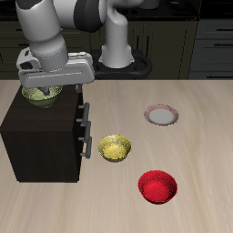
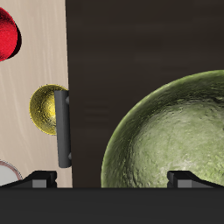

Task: Place the green bowl on the plate

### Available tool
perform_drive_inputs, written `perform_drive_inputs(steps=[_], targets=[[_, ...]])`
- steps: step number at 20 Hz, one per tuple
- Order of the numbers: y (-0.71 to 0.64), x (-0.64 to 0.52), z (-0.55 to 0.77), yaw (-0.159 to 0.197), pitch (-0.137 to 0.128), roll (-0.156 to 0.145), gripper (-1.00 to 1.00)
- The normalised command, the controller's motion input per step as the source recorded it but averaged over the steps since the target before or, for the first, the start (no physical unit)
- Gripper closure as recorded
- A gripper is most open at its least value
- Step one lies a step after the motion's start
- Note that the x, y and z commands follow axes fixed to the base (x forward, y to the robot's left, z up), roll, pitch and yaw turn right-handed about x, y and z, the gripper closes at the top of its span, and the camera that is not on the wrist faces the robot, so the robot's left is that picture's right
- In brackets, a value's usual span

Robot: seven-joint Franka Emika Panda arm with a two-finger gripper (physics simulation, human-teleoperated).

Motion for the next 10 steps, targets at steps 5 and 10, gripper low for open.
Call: perform_drive_inputs(steps=[5, 10], targets=[[0.03, 0.02, -0.24, -0.007, 0.035, 0.001, 1.0], [0.14, -0.05, -0.11, 0.013, 0.006, 0.029, 1.0]])
